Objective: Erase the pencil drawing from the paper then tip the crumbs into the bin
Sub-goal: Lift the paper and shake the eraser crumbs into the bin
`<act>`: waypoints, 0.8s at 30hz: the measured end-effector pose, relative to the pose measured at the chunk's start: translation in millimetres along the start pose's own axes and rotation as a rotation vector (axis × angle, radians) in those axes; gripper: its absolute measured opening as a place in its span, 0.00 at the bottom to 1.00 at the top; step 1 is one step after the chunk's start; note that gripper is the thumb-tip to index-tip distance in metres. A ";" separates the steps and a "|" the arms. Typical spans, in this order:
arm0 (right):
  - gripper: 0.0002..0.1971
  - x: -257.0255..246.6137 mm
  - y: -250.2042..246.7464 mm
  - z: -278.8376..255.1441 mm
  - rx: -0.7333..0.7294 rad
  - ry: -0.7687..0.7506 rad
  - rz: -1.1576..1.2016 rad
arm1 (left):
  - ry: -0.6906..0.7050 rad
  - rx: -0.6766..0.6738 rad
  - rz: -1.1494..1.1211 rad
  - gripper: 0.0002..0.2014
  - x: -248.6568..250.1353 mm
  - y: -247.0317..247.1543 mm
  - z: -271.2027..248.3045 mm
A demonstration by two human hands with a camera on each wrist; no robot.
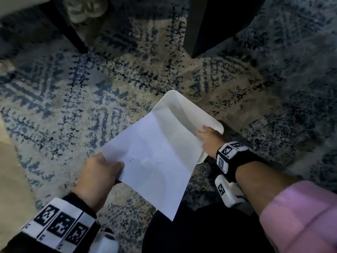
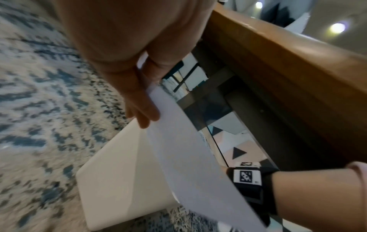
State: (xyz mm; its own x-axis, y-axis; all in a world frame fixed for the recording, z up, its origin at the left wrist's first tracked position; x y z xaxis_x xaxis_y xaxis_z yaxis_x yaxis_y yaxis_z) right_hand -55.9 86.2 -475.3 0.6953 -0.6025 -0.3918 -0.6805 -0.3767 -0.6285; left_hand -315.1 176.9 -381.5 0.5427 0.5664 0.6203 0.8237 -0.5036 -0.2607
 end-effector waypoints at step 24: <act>0.35 -69.1 21.4 -18.1 -0.193 -0.277 0.141 | -0.055 -0.007 0.018 0.11 21.8 11.0 -23.1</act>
State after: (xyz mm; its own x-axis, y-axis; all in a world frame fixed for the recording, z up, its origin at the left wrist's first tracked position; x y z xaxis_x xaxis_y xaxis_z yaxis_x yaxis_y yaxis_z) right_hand -122.6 107.0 -449.5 0.6095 -0.4543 -0.6497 -0.7871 -0.4449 -0.4273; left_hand -298.1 168.6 -353.8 0.5654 0.5921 0.5742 0.8128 -0.5183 -0.2659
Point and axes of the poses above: each hand's wrist, its own z-axis towards the middle knuckle, its own y-axis out of the palm, x = y × z, the point moved 2 cm from there along z, towards the middle knuckle, and after that the axes turned 7 degrees about -y, right-handed, at the moved point
